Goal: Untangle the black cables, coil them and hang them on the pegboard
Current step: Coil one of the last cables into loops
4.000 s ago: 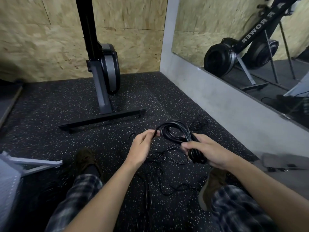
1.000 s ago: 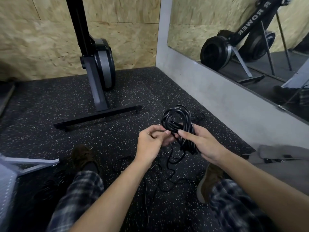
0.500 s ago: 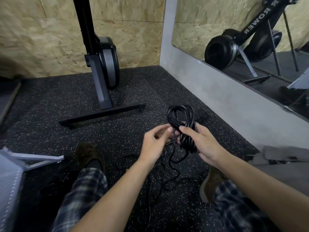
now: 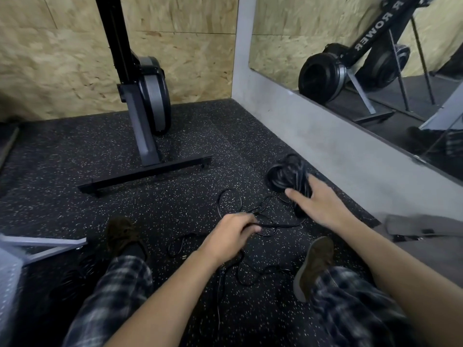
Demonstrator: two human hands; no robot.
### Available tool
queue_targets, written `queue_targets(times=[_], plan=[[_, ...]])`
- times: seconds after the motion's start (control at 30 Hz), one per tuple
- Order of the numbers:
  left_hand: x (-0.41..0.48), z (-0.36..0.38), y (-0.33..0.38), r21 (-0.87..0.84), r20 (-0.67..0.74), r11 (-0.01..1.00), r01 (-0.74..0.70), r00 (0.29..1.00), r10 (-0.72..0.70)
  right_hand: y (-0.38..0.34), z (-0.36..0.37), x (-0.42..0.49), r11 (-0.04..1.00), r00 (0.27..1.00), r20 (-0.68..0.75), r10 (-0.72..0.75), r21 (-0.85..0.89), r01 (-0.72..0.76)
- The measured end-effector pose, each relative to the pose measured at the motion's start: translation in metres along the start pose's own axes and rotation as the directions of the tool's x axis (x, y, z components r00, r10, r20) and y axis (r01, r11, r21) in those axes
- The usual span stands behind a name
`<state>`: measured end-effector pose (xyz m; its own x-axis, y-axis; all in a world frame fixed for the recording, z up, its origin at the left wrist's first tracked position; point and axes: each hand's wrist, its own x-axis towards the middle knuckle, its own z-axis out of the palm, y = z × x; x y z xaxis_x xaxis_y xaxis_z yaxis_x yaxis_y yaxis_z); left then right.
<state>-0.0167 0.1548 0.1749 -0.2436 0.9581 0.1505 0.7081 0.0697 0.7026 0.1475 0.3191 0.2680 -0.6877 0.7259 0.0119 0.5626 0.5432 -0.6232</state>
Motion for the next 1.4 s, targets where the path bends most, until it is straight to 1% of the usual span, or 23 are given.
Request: queue_targets(times=[0.03,0.1,0.17,0.23,0.37,0.47,0.57,0.6,0.67,0.8,0.9,0.97,1.1,1.17,1.23,1.33,1.4], plan=[[0.002,-0.003,0.004,0.025,-0.045,0.999,-0.048,0.998,0.049,0.005,0.002,0.0,0.997,0.998,0.069,0.009,-0.082,-0.003],[0.004,-0.01,0.013,0.039,-0.163,0.991,-0.129,0.977,0.134,0.007,0.007,-0.002,0.986,0.98,0.201,0.014,-0.165,0.02],[0.005,-0.017,0.015,-0.016,-0.285,0.986,-0.163,0.946,0.152,0.004,0.013,-0.006,0.986,0.957,0.29,0.018,-0.163,0.031],[0.005,-0.019,0.013,-0.059,-0.363,0.984,-0.167,0.922,0.135,-0.001,0.018,-0.012,0.989,0.939,0.342,0.036,-0.146,0.016],[0.004,-0.012,0.015,-0.028,-0.419,0.983,-0.182,0.895,0.154,-0.004,0.028,-0.023,0.984,0.904,0.422,0.068,-0.178,0.009],[0.004,-0.01,0.018,0.014,-0.443,0.979,-0.202,0.877,0.187,-0.002,0.031,-0.026,0.966,0.899,0.437,0.034,-0.246,0.083],[0.005,-0.012,0.017,0.145,-0.419,0.96,-0.24,0.864,0.279,-0.003,0.026,-0.026,0.984,0.883,0.469,-0.018,-0.148,0.099],[0.005,-0.013,0.017,0.178,-0.397,0.956,-0.233,0.872,0.287,-0.002,0.024,-0.025,0.989,0.875,0.483,-0.03,-0.115,0.098],[0.004,-0.016,0.015,0.171,-0.345,0.968,-0.183,0.909,0.233,-0.001,0.019,-0.024,0.992,0.866,0.497,-0.056,-0.072,0.105],[0.003,-0.027,0.01,0.036,-0.236,0.998,-0.059,0.969,0.066,0.006,0.005,-0.023,0.996,0.852,0.516,-0.088,0.064,0.064],[0.002,-0.03,0.005,0.006,-0.14,1.0,-0.021,0.99,0.021,0.007,-0.008,-0.027,0.98,0.846,0.514,-0.143,0.192,0.049],[0.001,-0.029,0.0,0.002,-0.12,1.0,-0.01,0.993,0.01,0.008,-0.015,-0.027,0.967,0.853,0.499,-0.153,0.254,0.025],[0.003,-0.028,-0.005,0.077,-0.157,0.995,-0.066,0.984,0.077,0.012,-0.023,-0.026,0.942,0.892,0.43,-0.14,0.335,-0.014],[0.003,-0.027,-0.01,0.119,-0.231,0.989,-0.084,0.967,0.11,0.013,-0.024,-0.026,0.925,0.905,0.404,-0.133,0.378,-0.033],[0.003,-0.026,-0.014,0.145,-0.339,0.987,-0.07,0.934,0.116,0.015,-0.024,-0.025,0.891,0.912,0.388,-0.131,0.45,-0.064],[0.003,-0.028,-0.016,0.082,-0.459,0.997,0.007,0.888,0.032,0.018,-0.021,-0.023,0.828,0.915,0.386,-0.117,0.546,-0.125],[0.001,-0.029,-0.011,-0.012,-0.454,0.998,0.056,0.889,-0.056,0.017,-0.019,-0.024,0.791,0.918,0.387,-0.088,0.587,-0.171]])
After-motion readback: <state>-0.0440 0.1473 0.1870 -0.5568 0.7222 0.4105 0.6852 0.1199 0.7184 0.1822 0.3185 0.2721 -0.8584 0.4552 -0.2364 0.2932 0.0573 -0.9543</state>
